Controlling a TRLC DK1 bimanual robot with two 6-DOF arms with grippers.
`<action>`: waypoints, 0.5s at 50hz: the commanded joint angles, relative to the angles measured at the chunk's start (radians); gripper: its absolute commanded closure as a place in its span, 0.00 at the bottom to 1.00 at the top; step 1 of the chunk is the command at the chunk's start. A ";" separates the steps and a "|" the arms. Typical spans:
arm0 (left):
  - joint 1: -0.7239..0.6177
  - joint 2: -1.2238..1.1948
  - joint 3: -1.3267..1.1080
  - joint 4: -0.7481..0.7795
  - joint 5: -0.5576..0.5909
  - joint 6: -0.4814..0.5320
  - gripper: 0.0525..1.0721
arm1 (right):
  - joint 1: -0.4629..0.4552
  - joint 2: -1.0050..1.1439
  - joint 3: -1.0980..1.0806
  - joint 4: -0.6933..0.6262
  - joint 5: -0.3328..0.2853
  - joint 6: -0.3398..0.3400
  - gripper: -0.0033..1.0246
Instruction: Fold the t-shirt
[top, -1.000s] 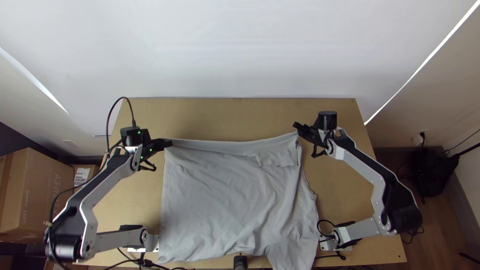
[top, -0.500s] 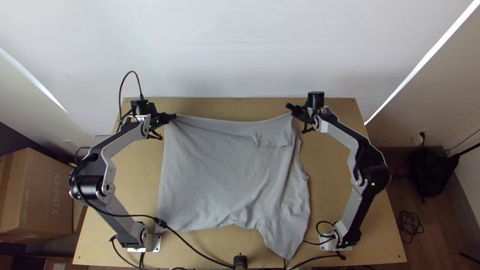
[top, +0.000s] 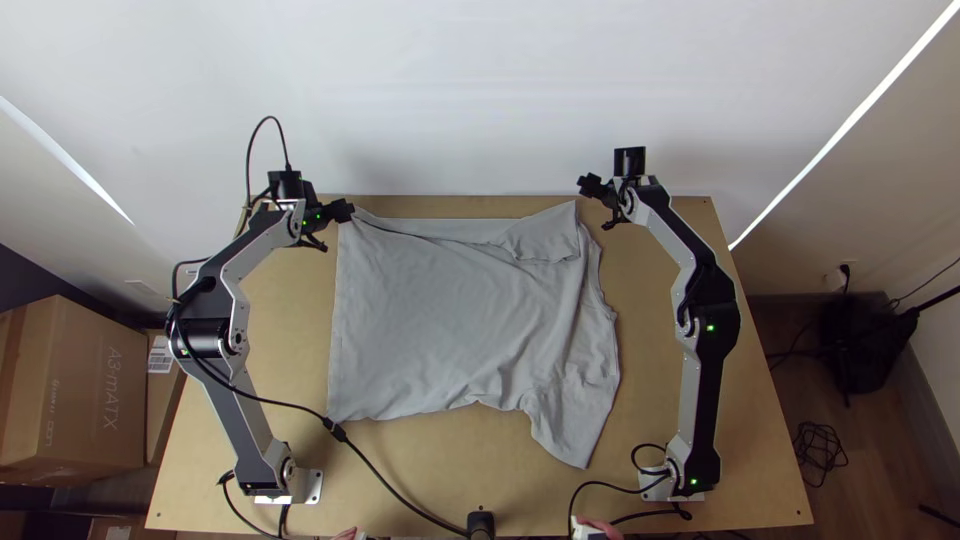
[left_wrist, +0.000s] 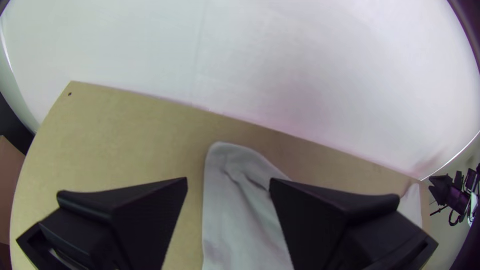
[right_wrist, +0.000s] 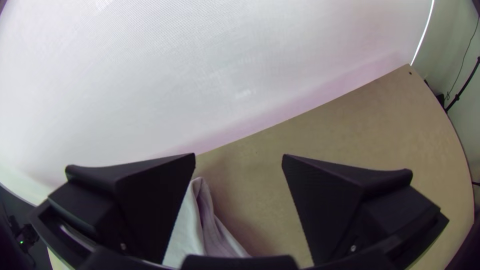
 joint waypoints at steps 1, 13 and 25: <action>0.007 -0.029 0.066 -0.024 0.001 -0.032 0.05 | -0.011 -0.009 0.076 -0.078 0.010 -0.016 0.04; 0.043 -0.173 0.076 -0.127 0.081 -0.052 0.05 | -0.043 -0.230 0.039 -0.371 -0.003 0.039 0.04; 0.069 -0.406 -0.022 -0.213 0.167 -0.046 0.05 | -0.140 -0.461 -0.163 -0.644 -0.077 -0.029 0.04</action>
